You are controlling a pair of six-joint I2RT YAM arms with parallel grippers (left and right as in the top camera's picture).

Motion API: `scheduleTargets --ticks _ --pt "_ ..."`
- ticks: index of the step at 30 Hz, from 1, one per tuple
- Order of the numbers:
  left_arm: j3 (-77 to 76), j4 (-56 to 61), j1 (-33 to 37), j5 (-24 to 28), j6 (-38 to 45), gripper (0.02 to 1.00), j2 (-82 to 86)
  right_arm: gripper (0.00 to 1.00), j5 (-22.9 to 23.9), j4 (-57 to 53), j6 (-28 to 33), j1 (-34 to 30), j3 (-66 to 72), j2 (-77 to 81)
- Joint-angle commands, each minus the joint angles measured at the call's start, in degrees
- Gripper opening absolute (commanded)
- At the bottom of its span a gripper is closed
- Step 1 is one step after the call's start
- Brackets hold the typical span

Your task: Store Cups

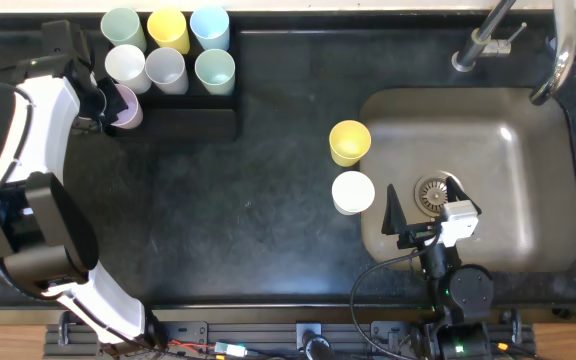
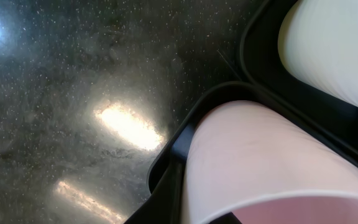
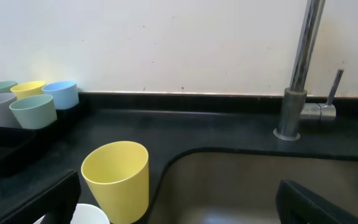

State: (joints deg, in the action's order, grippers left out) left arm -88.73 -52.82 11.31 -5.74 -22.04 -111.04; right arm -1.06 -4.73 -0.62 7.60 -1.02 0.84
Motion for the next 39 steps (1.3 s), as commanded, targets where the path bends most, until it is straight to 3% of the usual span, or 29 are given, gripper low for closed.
scheduleTargets --ticks 1,13,14,17,21,25,29,34,39 --pt "0.3 0.3 0.3 0.8 1.0 0.093 -0.2 0.993 0.1 0.3 0.0 0.3 0.7 -0.6" --pt "0.3 -0.3 0.3 1.1 1.0 0.283 1.4 0.998 0.1 0.3 0.0 0.3 0.7 -0.6" --pt "0.3 -0.5 0.1 1.1 1.0 0.327 2.7 0.998 0.1 0.3 0.0 0.3 0.7 -0.6" --pt "-0.4 -1.9 -2.1 1.1 0.8 0.619 9.8 0.993 0.1 0.3 0.0 0.3 0.7 -0.6" --pt "-3.8 -2.6 -7.9 -2.7 -0.8 0.855 19.9 0.996 0.1 0.3 0.0 0.3 0.7 -0.6" --pt "-12.0 -3.3 -19.3 -6.9 -1.4 0.879 23.3 0.996 0.1 0.3 0.0 0.3 0.7 -0.6" --pt "-20.1 -5.6 -32.6 -9.8 -8.4 0.904 19.9 0.998 0.1 0.3 0.0 0.3 0.7 -0.6" --pt "-28.9 -14.9 -46.4 -5.5 -22.3 0.934 11.8 1.0 0.1 0.3 0.0 0.3 0.7 -0.6" --pt "-32.0 -26.5 -54.1 0.4 -31.5 0.93 3.8 0.996 0.1 0.3 0.0 0.3 0.7 -0.6"
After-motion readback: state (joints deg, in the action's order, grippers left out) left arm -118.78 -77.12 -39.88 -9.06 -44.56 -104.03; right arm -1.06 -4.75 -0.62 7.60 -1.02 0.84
